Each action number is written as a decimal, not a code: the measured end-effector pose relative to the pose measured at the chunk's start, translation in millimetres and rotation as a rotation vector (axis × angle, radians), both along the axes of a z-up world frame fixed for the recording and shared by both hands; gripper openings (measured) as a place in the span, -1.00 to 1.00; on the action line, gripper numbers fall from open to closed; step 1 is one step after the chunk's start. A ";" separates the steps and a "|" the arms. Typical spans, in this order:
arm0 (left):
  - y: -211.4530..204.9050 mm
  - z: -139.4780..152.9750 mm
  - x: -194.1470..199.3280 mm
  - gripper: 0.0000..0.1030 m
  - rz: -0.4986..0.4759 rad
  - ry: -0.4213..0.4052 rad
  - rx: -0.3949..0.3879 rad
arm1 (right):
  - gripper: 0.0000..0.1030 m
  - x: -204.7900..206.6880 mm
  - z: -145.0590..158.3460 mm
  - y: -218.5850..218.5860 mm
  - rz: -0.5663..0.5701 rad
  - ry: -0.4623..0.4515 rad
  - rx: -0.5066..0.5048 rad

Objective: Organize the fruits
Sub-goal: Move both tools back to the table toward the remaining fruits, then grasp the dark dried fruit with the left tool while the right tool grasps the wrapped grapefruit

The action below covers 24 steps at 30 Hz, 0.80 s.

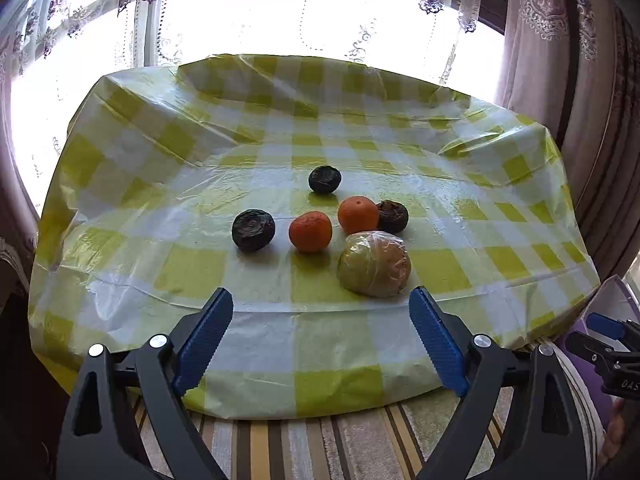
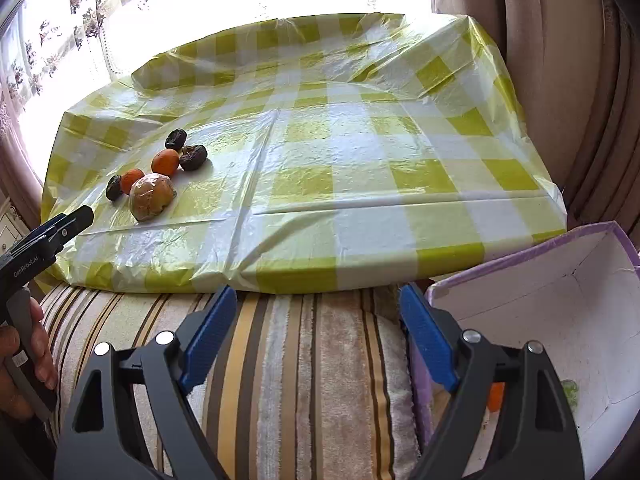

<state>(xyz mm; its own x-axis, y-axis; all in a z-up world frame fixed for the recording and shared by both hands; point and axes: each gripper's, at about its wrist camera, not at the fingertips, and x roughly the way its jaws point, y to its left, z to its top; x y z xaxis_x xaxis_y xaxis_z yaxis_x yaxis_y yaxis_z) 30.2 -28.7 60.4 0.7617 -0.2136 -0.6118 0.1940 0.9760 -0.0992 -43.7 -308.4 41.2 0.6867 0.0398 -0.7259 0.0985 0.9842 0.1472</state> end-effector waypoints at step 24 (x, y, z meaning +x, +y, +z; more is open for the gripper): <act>46.9 -27.9 103.9 0.25 0.085 0.155 -0.160 | 0.64 104.6 -1.3 138.3 0.228 -0.083 -0.095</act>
